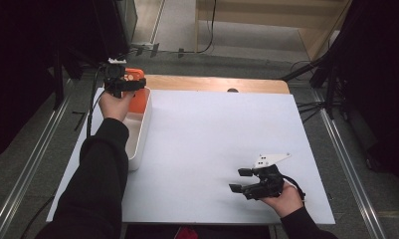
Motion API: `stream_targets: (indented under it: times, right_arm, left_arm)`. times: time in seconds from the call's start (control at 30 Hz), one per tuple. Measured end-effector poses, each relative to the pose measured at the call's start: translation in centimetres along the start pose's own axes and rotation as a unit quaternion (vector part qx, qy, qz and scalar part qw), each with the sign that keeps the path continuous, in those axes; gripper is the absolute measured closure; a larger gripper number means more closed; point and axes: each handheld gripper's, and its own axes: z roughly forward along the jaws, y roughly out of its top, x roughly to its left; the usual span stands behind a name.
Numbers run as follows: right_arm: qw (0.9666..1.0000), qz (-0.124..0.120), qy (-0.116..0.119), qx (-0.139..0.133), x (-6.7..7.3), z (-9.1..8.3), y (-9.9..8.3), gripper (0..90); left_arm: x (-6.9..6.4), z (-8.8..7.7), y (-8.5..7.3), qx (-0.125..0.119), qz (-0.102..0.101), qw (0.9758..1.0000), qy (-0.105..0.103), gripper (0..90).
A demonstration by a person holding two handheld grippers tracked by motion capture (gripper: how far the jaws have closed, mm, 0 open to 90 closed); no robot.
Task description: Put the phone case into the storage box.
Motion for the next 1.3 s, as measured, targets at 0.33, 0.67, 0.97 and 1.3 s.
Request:
stream_targets:
  times: [0.33, 0.67, 0.97, 1.3]
  right_arm:
    - [1.0000, 0.000, 0.001, 0.000, 0.0, 0.0, 0.0, 29.0]
    - [1.0000, 0.000, 0.001, 0.001, 0.0, 0.0, 0.0, 29.0]
    - [1.0000, 0.000, 0.002, 0.002, 0.0, 0.0, 0.0, 29.0]
    - [1.0000, -0.001, 0.002, 0.002, 0.0, 0.0, 0.0, 28.9]
  left_arm:
    - [-0.3, 0.7, -0.3, 0.011, 0.006, 0.9999, 0.008, 15.4]
    - [-0.1, 1.1, -0.7, 0.014, -0.001, 0.9998, 0.015, 15.3]
    - [-0.2, 1.3, -0.7, 0.020, -0.003, 0.9997, 0.013, 15.2]
    - [-0.4, 1.6, -0.8, 0.028, 0.008, 0.9994, 0.020, 15.1]
